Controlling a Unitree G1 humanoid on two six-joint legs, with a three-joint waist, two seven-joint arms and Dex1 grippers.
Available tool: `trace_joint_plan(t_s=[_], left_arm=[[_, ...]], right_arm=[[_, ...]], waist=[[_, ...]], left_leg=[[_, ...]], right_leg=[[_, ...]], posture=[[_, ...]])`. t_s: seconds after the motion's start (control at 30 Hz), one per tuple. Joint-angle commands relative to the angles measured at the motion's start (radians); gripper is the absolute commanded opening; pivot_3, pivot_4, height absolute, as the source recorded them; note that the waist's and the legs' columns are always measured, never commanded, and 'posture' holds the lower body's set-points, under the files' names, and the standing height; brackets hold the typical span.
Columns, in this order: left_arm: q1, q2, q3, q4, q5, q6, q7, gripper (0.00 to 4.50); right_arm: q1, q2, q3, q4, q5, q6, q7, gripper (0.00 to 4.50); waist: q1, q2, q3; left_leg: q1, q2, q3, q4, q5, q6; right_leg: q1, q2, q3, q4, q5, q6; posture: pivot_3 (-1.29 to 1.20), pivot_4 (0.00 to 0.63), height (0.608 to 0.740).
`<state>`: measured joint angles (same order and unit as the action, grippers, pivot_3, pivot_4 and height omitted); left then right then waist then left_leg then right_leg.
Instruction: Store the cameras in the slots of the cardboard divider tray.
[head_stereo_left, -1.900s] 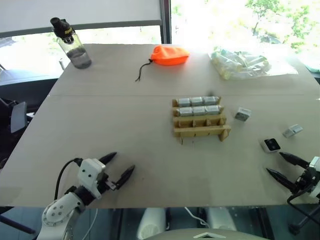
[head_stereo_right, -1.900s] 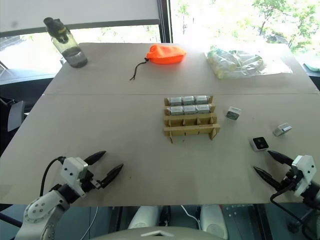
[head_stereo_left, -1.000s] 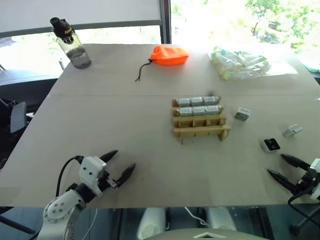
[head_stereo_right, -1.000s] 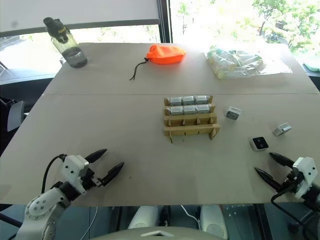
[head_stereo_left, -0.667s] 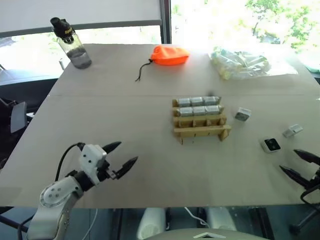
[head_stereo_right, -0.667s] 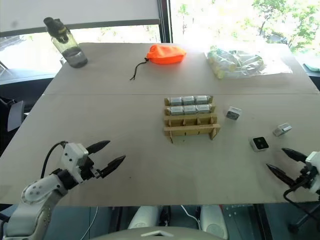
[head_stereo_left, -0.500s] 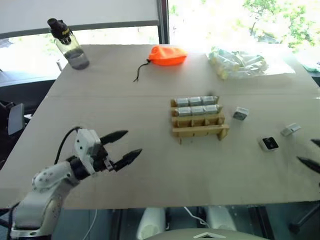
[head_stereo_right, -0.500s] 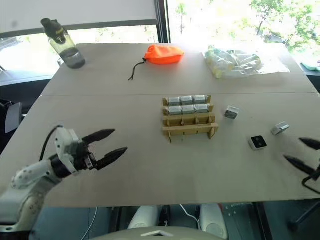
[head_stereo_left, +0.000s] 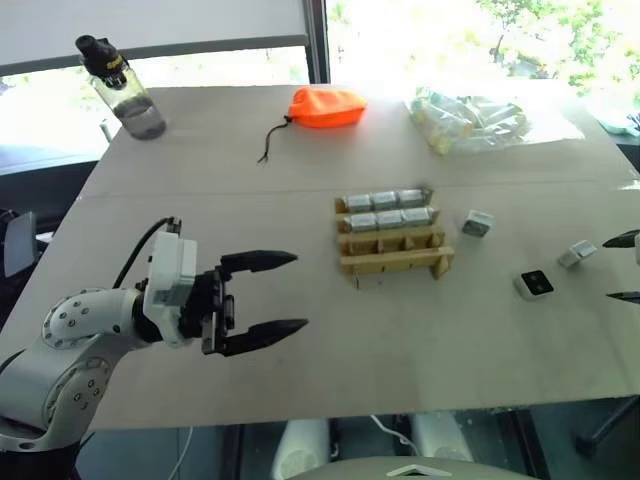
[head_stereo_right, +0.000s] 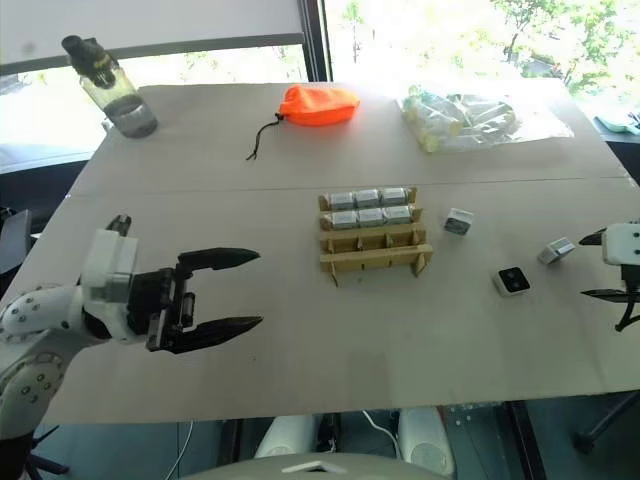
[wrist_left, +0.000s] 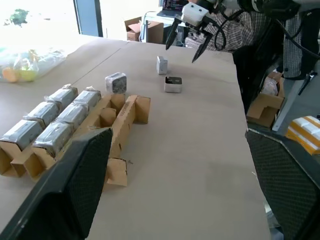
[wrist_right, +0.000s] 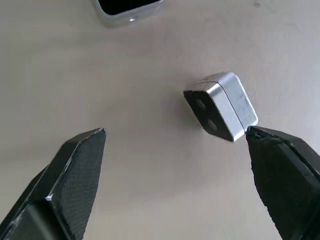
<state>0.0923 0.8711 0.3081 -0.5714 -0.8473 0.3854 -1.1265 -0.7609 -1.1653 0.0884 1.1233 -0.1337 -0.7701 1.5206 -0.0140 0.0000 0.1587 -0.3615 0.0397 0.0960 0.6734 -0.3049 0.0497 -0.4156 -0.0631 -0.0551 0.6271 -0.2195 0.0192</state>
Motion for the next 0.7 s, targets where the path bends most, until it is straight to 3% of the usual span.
trace_joint_plan(t_s=[0.03,0.37,0.7], left_arm=[[-0.009,-0.010,0.029,-0.052,-0.015,-0.010,0.023,4.41],[0.023,-0.040,0.026,-0.089,0.014,-0.026,0.056,4.41],[0.042,-0.069,0.009,-0.099,0.065,-0.055,0.082,4.41]], right_arm=[[-0.096,0.002,0.058,0.055,-0.076,-0.056,0.002,4.50],[-0.272,0.041,0.193,0.125,-0.239,-0.119,-0.070,4.50],[-0.351,0.085,0.314,0.160,-0.413,-0.132,-0.295,4.50]], waist=[[0.002,0.000,0.001],[-0.004,0.001,0.001],[0.001,0.001,0.001]], left_leg=[[0.000,0.000,0.000,0.000,0.000,0.000],[0.000,0.000,0.001,0.002,0.000,-0.001],[-0.001,0.000,0.000,0.003,0.001,-0.002]], right_leg=[[0.000,0.000,0.000,0.000,0.000,0.000],[0.000,-0.002,0.000,0.001,0.000,0.000],[0.000,-0.002,0.000,0.002,0.000,0.000]], posture=[[0.00,0.150,0.740],[0.00,0.150,0.740],[0.00,0.150,0.740]])
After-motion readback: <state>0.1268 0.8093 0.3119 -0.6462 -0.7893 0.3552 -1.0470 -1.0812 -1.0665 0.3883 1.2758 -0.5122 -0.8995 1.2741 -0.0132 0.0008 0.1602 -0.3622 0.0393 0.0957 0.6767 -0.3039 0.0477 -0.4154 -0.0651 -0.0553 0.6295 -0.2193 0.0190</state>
